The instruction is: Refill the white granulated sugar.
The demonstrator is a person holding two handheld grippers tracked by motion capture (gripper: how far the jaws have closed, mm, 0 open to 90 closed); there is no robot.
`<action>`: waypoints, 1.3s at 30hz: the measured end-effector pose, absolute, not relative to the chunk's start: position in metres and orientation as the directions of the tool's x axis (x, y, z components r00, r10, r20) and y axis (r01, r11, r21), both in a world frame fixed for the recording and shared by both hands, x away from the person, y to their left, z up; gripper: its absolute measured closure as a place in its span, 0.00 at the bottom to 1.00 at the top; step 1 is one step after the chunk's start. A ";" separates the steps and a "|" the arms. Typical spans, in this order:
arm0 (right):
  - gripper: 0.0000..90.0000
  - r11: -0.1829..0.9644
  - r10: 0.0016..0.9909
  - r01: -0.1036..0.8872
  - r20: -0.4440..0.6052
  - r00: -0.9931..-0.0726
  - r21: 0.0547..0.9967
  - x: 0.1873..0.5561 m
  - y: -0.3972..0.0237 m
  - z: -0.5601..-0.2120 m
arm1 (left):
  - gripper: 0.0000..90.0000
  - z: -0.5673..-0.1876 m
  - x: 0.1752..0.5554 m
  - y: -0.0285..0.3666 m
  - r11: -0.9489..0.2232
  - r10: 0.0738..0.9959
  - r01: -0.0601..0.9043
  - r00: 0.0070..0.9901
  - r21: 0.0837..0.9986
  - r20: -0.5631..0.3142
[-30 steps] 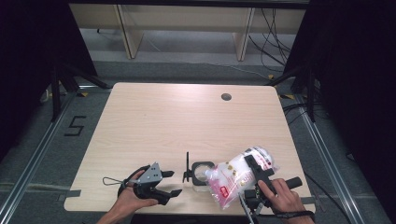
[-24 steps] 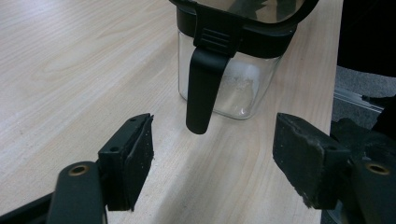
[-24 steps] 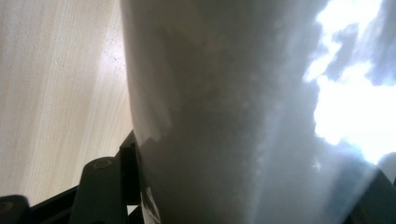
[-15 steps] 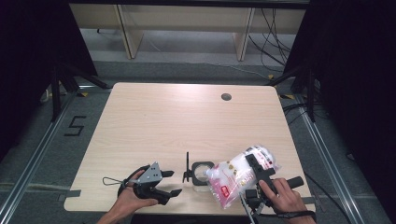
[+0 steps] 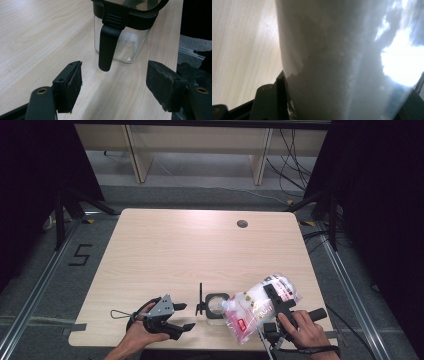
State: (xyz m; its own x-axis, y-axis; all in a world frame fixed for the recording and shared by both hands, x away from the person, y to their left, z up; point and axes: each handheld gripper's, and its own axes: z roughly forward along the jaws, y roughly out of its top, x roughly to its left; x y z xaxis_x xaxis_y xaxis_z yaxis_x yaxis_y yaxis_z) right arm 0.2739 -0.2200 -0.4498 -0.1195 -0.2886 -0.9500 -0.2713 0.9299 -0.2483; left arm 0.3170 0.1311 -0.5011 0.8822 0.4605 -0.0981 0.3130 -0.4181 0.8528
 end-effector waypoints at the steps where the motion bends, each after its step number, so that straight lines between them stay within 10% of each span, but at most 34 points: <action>1: 0.43 0.930 -0.290 -0.270 -0.950 -0.118 -0.250 0.274 -0.220 -0.450 | 0.32 -0.501 0.317 0.132 -0.422 0.457 0.312 0.884 0.851 -0.097; 39: 0.44 0.885 -0.404 -0.268 -0.914 -0.037 -0.380 0.271 -0.217 -0.442 | 0.32 -0.501 0.317 0.132 -0.419 0.459 0.316 0.882 0.851 -0.102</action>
